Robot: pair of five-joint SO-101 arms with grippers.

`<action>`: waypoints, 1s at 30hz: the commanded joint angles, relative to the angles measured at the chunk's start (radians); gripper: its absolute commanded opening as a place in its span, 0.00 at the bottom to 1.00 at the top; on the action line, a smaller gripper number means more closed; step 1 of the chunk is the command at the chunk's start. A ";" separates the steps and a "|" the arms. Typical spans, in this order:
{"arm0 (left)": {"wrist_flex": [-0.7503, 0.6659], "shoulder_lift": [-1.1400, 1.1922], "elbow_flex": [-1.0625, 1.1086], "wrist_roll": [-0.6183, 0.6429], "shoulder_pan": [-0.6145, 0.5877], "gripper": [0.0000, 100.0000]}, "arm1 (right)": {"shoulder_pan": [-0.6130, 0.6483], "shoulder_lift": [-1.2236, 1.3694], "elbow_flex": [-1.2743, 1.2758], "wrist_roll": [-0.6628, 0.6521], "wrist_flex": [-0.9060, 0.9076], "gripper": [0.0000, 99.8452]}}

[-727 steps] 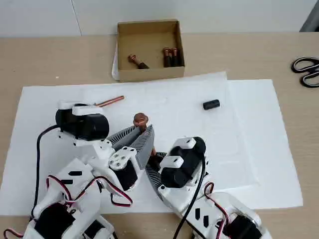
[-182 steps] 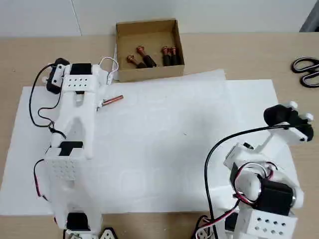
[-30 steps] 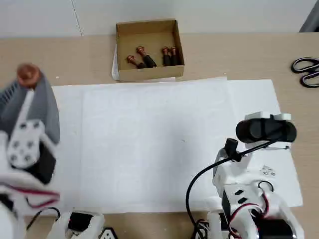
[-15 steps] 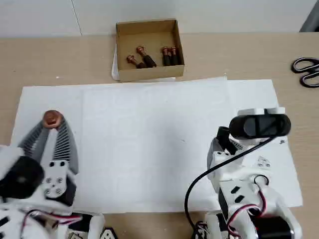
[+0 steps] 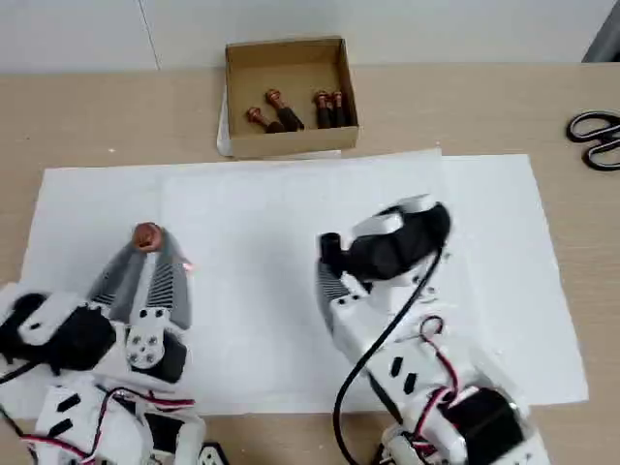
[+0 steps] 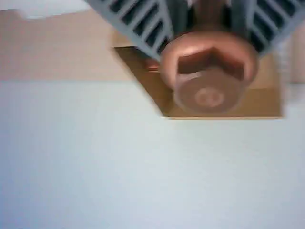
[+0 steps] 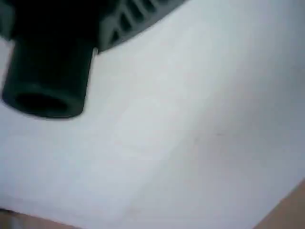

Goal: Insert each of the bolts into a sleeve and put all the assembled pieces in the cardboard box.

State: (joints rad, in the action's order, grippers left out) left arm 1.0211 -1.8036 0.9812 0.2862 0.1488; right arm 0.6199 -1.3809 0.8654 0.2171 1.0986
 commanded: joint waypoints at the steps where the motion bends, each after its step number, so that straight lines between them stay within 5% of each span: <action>1: -0.034 0.002 -0.004 0.083 0.080 0.01 | 0.050 -0.007 0.015 -0.009 -0.064 0.00; 13: -0.029 0.003 -0.002 0.161 0.270 0.01 | 0.285 -0.007 0.114 -0.005 -0.068 0.00; 21: -0.034 0.000 -0.010 0.233 0.290 0.01 | 0.314 -0.088 0.115 -0.012 -0.061 0.00; 30: -0.032 0.003 -0.064 0.299 0.288 0.01 | 0.309 -0.404 0.302 -0.219 -0.061 0.00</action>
State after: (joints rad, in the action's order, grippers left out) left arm 1.0211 -1.8021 0.9643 0.5762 0.4373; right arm 0.9283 -1.6924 1.1324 0.0514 1.0572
